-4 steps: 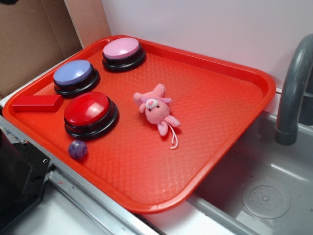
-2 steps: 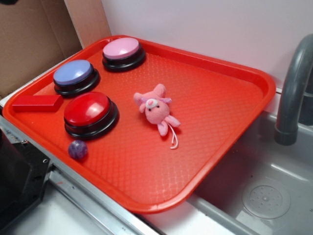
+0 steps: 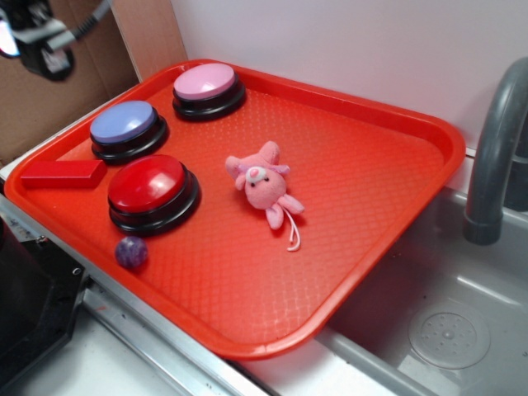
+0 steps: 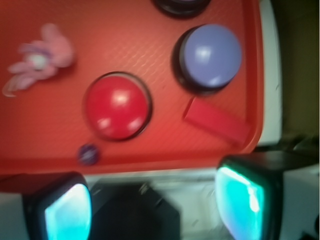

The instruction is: Push the red button.

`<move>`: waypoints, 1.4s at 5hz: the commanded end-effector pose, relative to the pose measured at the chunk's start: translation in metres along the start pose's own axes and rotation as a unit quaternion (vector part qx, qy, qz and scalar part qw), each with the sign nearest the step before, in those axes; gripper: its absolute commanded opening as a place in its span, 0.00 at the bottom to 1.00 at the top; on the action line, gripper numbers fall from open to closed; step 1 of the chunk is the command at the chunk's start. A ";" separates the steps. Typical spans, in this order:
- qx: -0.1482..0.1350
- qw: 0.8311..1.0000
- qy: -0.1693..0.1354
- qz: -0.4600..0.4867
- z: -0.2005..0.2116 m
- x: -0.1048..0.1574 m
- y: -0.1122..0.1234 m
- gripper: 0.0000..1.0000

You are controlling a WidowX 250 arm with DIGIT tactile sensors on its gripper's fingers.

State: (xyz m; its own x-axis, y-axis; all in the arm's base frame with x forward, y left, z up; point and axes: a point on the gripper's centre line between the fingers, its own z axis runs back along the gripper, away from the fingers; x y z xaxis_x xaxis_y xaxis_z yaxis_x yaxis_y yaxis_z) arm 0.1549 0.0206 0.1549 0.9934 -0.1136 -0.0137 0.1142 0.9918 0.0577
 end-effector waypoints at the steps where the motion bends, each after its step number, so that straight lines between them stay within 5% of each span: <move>1: 0.010 0.997 -0.030 -0.065 -0.049 0.032 0.000 1.00; 2: -0.013 0.996 -0.033 -0.081 -0.077 0.044 -0.012 1.00; 5: 0.000 0.998 0.014 -0.061 -0.103 0.044 -0.023 1.00; 7: -0.015 0.997 -0.027 -0.073 -0.044 0.040 -0.012 1.00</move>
State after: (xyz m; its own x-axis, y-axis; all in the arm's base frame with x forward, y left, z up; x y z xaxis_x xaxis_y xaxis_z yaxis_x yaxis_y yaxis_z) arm 0.1830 0.0054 0.0966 0.9659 -0.2585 -0.0107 0.2587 0.9658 0.0157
